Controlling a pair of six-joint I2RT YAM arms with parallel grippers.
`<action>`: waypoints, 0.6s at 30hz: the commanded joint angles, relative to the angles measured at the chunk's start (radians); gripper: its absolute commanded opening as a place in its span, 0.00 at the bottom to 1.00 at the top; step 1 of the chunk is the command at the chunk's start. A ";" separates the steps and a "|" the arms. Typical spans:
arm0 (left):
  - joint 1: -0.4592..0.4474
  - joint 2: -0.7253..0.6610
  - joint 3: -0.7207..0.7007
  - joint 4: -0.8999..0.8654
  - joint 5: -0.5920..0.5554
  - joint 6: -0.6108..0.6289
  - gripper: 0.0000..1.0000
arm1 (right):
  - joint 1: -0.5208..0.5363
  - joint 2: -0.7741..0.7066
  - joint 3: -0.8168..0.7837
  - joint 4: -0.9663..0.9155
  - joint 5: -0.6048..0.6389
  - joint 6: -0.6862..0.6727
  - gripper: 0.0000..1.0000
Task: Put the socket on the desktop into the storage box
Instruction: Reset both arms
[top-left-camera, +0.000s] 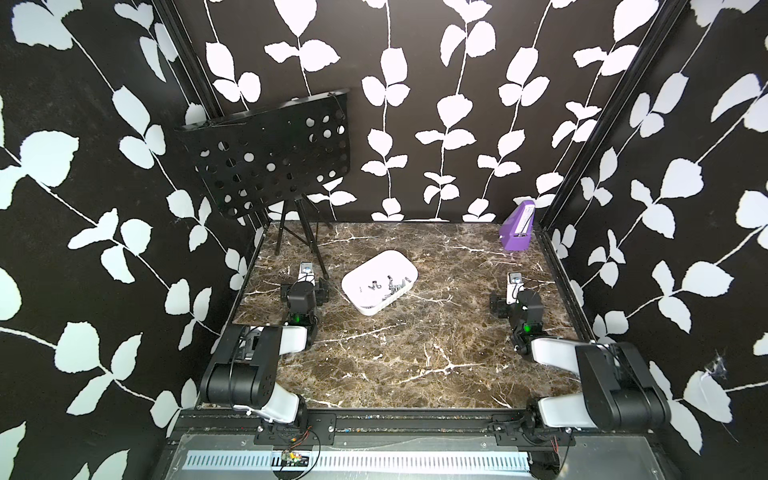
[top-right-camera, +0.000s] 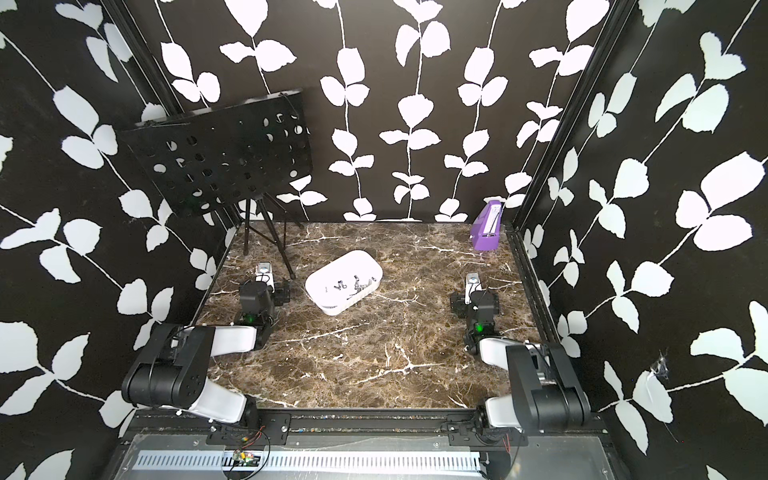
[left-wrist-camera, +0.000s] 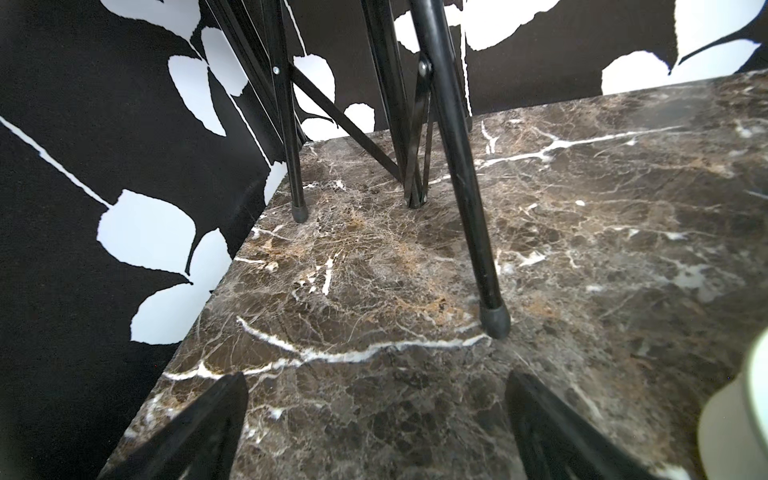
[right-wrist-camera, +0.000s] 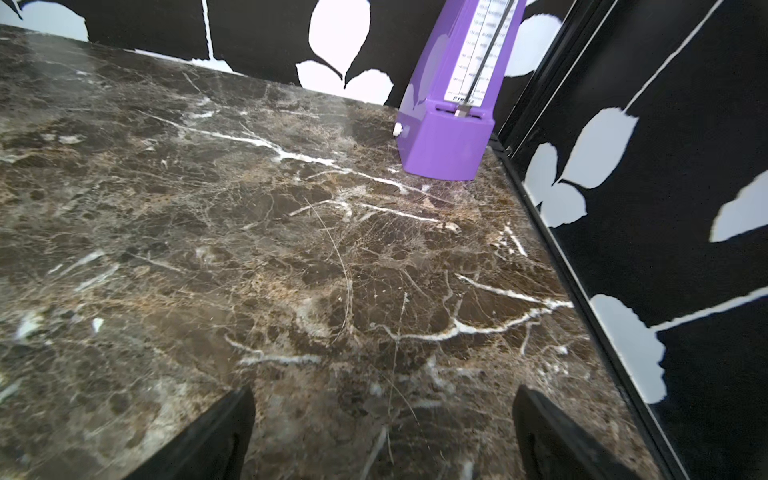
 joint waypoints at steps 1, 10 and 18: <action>0.007 0.004 0.011 -0.031 0.029 -0.021 0.99 | -0.012 0.036 0.036 0.062 -0.042 0.011 1.00; 0.015 0.064 -0.049 0.147 0.050 -0.010 0.99 | -0.051 0.107 0.054 0.098 -0.075 0.048 1.00; 0.014 0.046 -0.044 0.106 0.047 -0.020 0.99 | -0.058 0.100 0.059 0.075 -0.084 0.052 0.99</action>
